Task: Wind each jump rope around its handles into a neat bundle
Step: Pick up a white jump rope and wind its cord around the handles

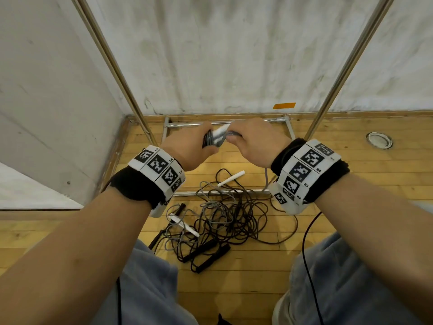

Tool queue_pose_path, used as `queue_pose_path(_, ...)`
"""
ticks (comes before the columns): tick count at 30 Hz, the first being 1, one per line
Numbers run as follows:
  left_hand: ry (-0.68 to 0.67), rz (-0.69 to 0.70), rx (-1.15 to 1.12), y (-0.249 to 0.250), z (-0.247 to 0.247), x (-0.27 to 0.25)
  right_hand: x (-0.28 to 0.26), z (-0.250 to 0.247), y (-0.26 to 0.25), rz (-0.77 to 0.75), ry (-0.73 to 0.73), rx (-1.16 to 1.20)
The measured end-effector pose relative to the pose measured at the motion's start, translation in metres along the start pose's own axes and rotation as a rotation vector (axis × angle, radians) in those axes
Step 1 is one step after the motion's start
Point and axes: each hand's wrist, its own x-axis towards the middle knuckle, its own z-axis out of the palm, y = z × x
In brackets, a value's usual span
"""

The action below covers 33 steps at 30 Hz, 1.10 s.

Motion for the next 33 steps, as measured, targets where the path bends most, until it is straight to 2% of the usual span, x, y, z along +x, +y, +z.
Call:
queue_pose_path(4, -0.148, 0.089, -0.010, 0.011, 0.005, -0.005, 0.000, 0.003, 0.004, -0.016, 0.006, -0.009)
queue_pose_path(6, -0.175, 0.137, -0.047, 0.016, 0.006, -0.007, 0.001, 0.003, 0.006, 0.003, 0.019, 0.008)
queue_pose_path(10, -0.045, 0.200, -0.167, 0.021, 0.005, -0.012, 0.003, -0.001, 0.011, 0.045, 0.087, 0.153)
queue_pose_path(14, 0.068, 0.193, -0.249, 0.022, 0.005, -0.015, 0.005, -0.006, 0.012, 0.153, 0.118, 0.358)
queue_pose_path(19, 0.074, 0.165, -0.289, 0.022, -0.004, -0.017, 0.007, -0.013, 0.018, 0.259, 0.057, 0.640)
queue_pose_path(23, 0.061, 0.186, -0.410, 0.026, -0.015, -0.023, 0.005, -0.014, 0.018, 0.321, -0.047, 1.031)
queue_pose_path(26, 0.120, 0.159, -0.560, 0.027, -0.021, -0.025, 0.006, -0.007, 0.014, 0.359, -0.001, 1.254)
queue_pose_path(30, 0.217, 0.102, -0.698, 0.023, -0.021, -0.021, 0.005, 0.007, 0.001, 0.306, 0.017, 1.244)
queue_pose_path(33, 0.269, 0.064, -0.701, 0.021, -0.022, -0.017, 0.006, 0.012, -0.007, 0.264, 0.122, 0.989)
